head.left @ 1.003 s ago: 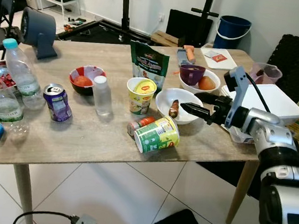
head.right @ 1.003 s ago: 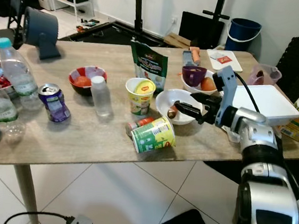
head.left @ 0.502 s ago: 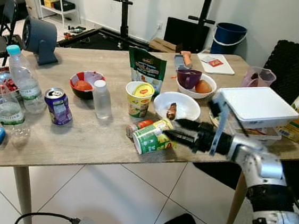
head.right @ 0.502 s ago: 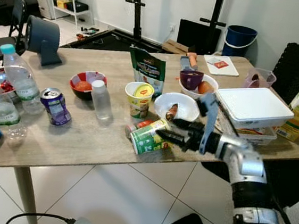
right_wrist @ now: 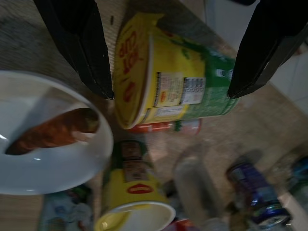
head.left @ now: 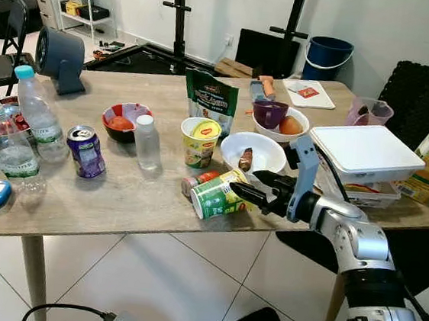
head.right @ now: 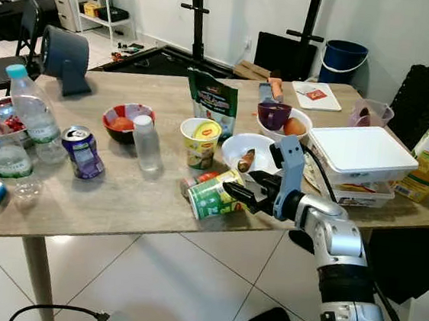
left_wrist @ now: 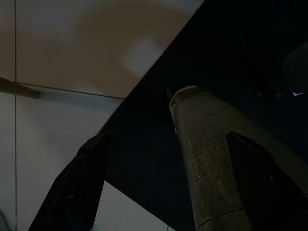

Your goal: Restocking fridge

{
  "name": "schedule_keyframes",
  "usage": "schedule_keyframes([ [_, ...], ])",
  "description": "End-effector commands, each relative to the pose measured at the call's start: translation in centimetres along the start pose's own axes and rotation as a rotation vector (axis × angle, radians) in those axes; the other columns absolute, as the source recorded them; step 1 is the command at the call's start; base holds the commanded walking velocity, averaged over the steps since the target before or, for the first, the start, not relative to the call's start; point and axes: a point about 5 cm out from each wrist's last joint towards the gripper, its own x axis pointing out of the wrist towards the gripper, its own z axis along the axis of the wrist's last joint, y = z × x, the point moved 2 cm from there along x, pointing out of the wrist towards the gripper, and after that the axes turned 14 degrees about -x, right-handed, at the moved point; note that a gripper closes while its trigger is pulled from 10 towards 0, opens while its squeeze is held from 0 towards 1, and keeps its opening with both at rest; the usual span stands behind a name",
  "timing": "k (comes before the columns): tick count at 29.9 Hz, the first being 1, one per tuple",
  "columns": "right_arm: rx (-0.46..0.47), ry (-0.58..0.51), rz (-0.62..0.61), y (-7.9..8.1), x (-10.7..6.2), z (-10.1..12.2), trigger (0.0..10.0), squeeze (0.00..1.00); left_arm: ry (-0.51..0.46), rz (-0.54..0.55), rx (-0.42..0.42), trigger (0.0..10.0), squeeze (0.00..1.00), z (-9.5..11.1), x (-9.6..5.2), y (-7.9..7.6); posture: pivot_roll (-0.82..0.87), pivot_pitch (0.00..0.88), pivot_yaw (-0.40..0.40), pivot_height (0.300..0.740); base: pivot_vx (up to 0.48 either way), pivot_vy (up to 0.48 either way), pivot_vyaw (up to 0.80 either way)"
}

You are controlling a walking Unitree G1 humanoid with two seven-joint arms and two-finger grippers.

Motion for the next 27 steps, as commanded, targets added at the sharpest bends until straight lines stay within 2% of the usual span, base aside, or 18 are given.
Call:
schedule_keyframes([
  [1, 0.028, 0.021, -0.025, 0.0, -0.2, -0.7, 10.0, 0.00, 0.140, -0.010, -0.009, 10.0, 0.00, -3.6, -0.4, -0.3, -0.05, 0.068, -0.001, 0.740, 0.000, 0.000, 0.00],
  [10, 0.123, 0.065, -0.070, 0.3, 0.7, -2.6, 10.0, 0.00, 0.138, -0.012, -0.005, 10.0, 0.00, -3.5, -0.3, -0.4, -0.06, 0.070, 0.000, 0.740, 0.000, 0.000, 0.00],
  [11, 0.137, 0.064, -0.087, 0.1, 0.8, -2.6, 6.4, 0.00, 0.139, -0.012, -0.005, 10.0, 0.00, -3.6, -0.3, -0.4, -0.05, 0.070, -0.002, 0.740, 0.000, 0.000, 0.00],
  [12, 0.137, 0.064, -0.087, 0.1, 0.8, -2.6, 6.4, 0.00, 0.139, -0.012, -0.005, 10.0, 0.00, -3.6, -0.3, -0.4, -0.05, 0.070, -0.002, 0.740, 0.000, 0.000, 0.00],
  [13, 0.168, 0.064, -0.123, -0.3, 1.0, -2.8, 4.3, 0.00, 0.139, -0.012, -0.006, 10.0, 0.00, -3.6, -0.3, -0.4, -0.05, 0.070, -0.004, 0.740, 0.000, 0.000, 0.00],
  [14, 0.184, 0.063, -0.141, -0.5, 1.0, -2.9, 3.7, 0.00, 0.140, -0.012, -0.006, 10.0, 0.00, -3.7, -0.3, -0.4, -0.05, 0.070, -0.004, 0.740, 0.000, 0.000, 0.00],
  [16, 0.194, 0.063, -0.152, -0.6, 1.1, -2.9, 3.7, 0.00, 0.140, -0.012, -0.006, 10.0, 0.00, -3.7, -0.4, -0.4, -0.05, 0.070, -0.004, 0.740, 0.000, 0.000, 0.00],
  [17, 0.209, 0.066, -0.177, -0.9, 1.1, -3.0, 1.6, 0.00, 0.141, -0.011, -0.008, 10.0, 0.00, -3.7, -0.4, -0.4, -0.05, 0.071, -0.006, 0.740, 0.000, 0.000, 0.00],
  [18, 0.209, 0.066, -0.177, -0.9, 1.1, -3.0, 1.6, 0.00, 0.141, -0.011, -0.008, 10.0, 0.00, -3.7, -0.4, -0.4, -0.05, 0.071, -0.006, 0.740, 0.000, 0.000, 0.00],
  [19, 0.217, 0.065, -0.188, -1.0, 1.2, -3.1, 2.0, 0.00, 0.141, -0.011, -0.008, 10.0, 0.00, -3.8, -0.4, -0.4, -0.05, 0.071, -0.006, 0.740, 0.000, 0.000, 0.00],
  [20, 0.222, 0.064, -0.195, -1.0, 1.2, -3.1, 10.0, 0.00, 0.142, -0.011, -0.009, 10.0, 0.00, -3.8, -0.4, -0.4, -0.05, 0.071, -0.006, 0.740, 0.000, 0.000, 0.00],
  [27, 0.240, 0.021, -0.207, -1.3, 1.4, -2.5, 10.0, 0.00, 0.143, -0.012, -0.011, 10.0, 0.00, -3.8, -0.4, -0.5, -0.04, 0.071, -0.008, 0.740, 0.000, 0.000, 0.00],
])
